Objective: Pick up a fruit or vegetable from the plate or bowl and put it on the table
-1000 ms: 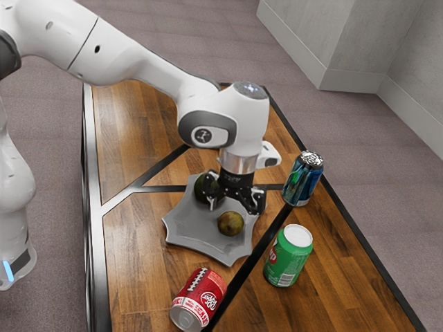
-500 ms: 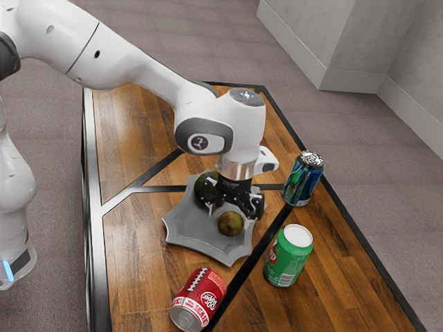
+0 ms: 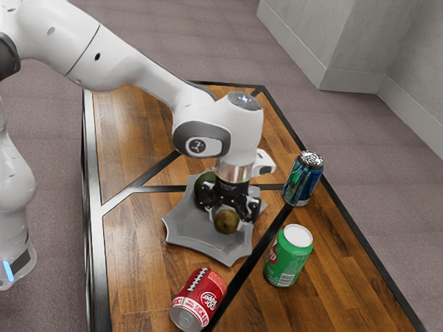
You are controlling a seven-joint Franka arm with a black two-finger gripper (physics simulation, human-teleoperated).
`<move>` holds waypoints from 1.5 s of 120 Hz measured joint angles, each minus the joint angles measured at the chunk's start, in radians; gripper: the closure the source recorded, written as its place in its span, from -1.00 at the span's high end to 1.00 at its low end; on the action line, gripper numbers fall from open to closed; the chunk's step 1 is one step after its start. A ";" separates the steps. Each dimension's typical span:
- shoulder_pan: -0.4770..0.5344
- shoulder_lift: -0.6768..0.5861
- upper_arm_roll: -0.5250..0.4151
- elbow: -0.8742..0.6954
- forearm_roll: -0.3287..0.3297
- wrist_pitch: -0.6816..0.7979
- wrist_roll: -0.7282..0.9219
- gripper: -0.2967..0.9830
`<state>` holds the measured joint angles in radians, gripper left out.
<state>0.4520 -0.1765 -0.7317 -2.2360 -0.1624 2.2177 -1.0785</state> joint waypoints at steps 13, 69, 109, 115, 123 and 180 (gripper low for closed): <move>0.001 -0.001 0.000 -0.005 0.003 0.001 -0.002 0.03; 0.004 -0.060 0.011 -0.003 0.015 -0.018 -0.015 -0.27; 0.004 -0.110 0.191 0.143 0.011 -0.144 0.002 -0.26; 0.004 -0.110 0.246 0.150 0.006 -0.167 0.011 -0.27; 0.007 -0.107 0.304 0.153 -0.002 -0.189 0.026 -0.28; 0.026 -0.088 0.520 0.150 -0.002 -0.303 0.123 -0.29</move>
<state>0.4785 -0.2640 -0.2115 -2.0857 -0.1640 1.9152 -0.9555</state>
